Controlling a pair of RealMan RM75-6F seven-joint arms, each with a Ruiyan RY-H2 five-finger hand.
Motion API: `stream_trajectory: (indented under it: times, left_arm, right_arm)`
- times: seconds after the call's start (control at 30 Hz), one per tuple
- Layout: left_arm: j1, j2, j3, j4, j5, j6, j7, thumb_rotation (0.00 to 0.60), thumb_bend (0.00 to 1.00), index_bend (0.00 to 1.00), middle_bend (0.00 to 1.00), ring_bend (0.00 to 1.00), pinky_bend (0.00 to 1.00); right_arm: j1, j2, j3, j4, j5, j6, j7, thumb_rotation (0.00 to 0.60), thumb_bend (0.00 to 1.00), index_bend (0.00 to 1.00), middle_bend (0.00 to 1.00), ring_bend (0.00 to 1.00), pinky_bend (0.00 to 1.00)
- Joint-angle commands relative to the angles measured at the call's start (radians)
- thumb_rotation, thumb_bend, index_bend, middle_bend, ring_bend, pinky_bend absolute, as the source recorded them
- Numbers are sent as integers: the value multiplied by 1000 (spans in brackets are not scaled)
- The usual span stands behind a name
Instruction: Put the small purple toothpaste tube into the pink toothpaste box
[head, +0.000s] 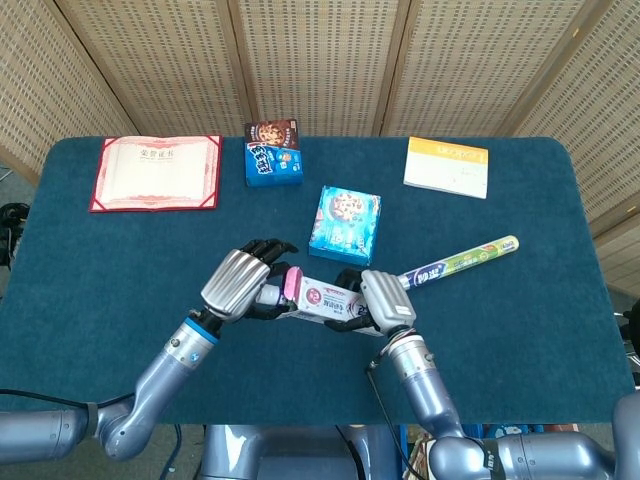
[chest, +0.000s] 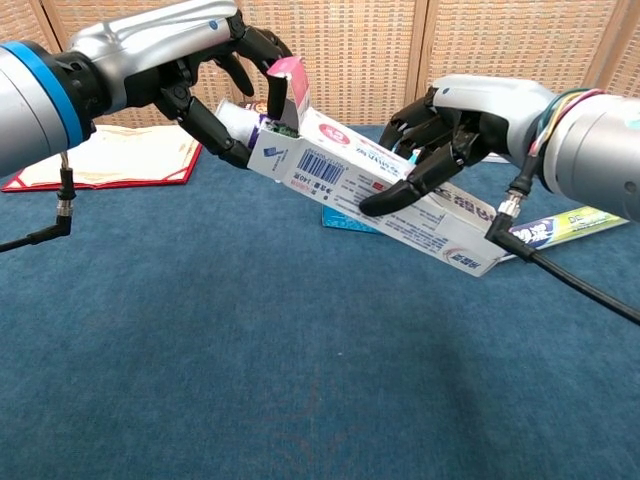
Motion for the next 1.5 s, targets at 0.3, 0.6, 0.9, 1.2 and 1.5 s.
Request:
stream_trajectory:
  times: [0.3, 0.6, 0.9, 1.2, 1.5]
  left_arm:
    - [14, 39, -3, 0, 23, -1, -53, 600, 302, 364, 32, 20, 66]
    - [58, 92, 1, -29, 127, 64, -154, 600, 296, 320, 0, 0, 13]
    - [125, 165, 25, -41, 264, 163, -258, 600, 296, 320, 0, 0, 9]
    - [237, 268, 128, -40, 348, 235, -244, 600, 296, 320, 0, 0, 8]
    - [359, 270, 215, 51, 468, 375, -332, 600, 296, 320, 0, 0, 8]
  right_arm:
    - [-60, 58, -63, -66, -85, 28, 31, 600, 0, 591, 557, 473, 536]
    - [-78, 65, -65, -41, -71, 16, 61, 600, 0, 590, 557, 473, 535]
    - [-94, 81, -67, -8, -80, -1, 89, 600, 0, 590, 557, 473, 535]
    - [-146, 136, -97, 29, -156, -14, 160, 600, 0, 591, 557, 473, 536]
    - [-287, 196, -154, 133, -284, 29, 354, 600, 0, 591, 554, 473, 535]
